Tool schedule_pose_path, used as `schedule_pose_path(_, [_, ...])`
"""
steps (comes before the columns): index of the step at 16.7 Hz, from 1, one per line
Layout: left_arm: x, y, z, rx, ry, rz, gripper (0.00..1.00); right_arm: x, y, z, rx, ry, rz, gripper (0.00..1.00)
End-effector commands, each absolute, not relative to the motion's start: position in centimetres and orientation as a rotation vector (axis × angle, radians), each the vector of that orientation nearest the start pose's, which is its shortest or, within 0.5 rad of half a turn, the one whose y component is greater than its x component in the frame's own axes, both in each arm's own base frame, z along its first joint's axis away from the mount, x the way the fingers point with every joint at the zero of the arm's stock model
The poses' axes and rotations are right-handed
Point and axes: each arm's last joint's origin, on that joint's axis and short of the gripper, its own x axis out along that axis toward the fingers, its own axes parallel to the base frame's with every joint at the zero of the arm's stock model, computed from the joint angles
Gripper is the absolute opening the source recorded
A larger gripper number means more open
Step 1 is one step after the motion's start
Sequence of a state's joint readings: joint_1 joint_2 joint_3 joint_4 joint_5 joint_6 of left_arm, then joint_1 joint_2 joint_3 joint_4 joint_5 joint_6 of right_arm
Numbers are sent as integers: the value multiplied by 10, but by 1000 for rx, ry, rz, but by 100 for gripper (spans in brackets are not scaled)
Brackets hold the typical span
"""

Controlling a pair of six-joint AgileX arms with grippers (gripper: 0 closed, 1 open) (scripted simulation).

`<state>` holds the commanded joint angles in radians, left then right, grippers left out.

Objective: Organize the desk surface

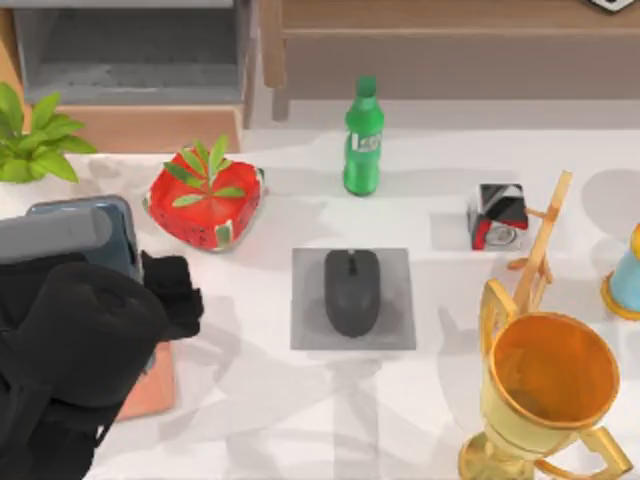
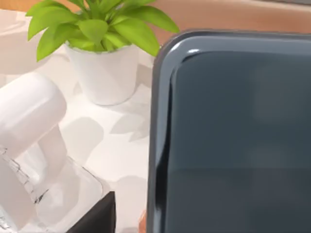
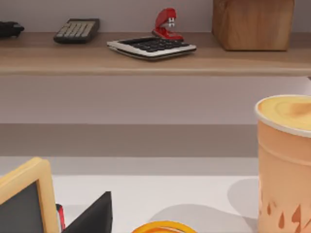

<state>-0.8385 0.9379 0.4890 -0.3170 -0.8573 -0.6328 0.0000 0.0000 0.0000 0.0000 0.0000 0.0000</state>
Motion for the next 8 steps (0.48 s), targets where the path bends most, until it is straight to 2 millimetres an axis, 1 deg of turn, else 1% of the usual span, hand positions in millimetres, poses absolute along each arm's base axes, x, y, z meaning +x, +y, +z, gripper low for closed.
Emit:
schedule_pose_path(4, [135, -119, 199, -47, 469, 176, 100, 106, -1, 160, 0, 0, 0, 100])
schedule_pose_path(8, [117, -119, 198, -36, 476, 181, 100, 106, -1, 160, 0, 0, 0, 100])
